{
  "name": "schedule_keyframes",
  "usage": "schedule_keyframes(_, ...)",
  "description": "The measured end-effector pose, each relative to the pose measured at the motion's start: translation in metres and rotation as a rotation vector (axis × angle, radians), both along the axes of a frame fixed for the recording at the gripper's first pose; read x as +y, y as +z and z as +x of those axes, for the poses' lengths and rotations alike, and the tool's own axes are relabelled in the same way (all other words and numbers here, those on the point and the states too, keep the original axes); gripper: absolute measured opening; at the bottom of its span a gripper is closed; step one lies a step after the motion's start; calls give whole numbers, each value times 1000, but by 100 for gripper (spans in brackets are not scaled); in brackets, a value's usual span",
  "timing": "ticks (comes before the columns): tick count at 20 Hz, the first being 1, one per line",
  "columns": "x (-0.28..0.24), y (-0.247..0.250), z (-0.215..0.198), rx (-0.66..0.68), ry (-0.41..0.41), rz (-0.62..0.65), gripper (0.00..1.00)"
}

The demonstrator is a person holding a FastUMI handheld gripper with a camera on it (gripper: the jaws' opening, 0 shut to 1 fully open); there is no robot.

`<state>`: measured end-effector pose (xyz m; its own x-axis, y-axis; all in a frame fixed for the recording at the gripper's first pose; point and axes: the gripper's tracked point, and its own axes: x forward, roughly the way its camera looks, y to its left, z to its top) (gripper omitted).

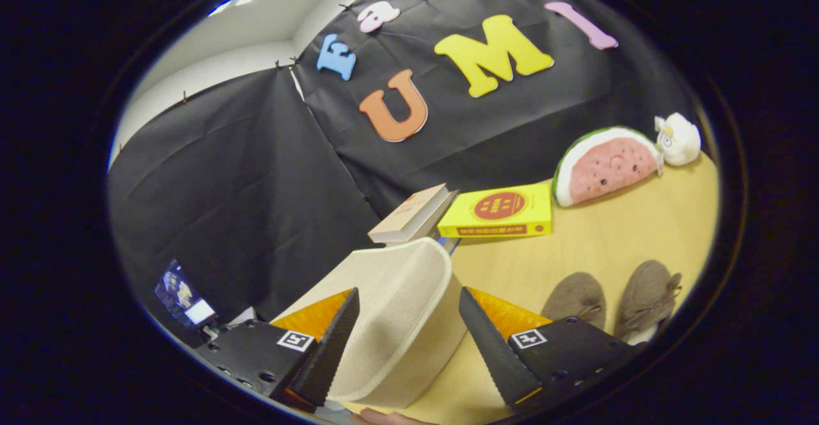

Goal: Open the storage box then place both shoes into the box .Put the left shoe in first, then the right shoe, with the right side of both shoes facing outward in a uniform manner.

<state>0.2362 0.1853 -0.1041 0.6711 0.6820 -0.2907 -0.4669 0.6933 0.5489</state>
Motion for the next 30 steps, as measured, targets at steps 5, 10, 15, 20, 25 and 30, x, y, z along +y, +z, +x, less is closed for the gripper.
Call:
schedule_keyframes(5, 16, -13, 7, 137, 71, 144, 95)
schedule_keyframes(10, 35, -23, 0, 287, 130, 243, 90)
schedule_keyframes(15, 22, -13, -6, 339, 103, 244, 64)
schedule_keyframes(20, 16, 7, -13, 323, 36, 145, 20)
schedule_keyframes(25, 29, 52, -24, 259, -7, 46, 11)
schedule_keyframes(30, 66, 121, -37, 152, -15, -14, 12)
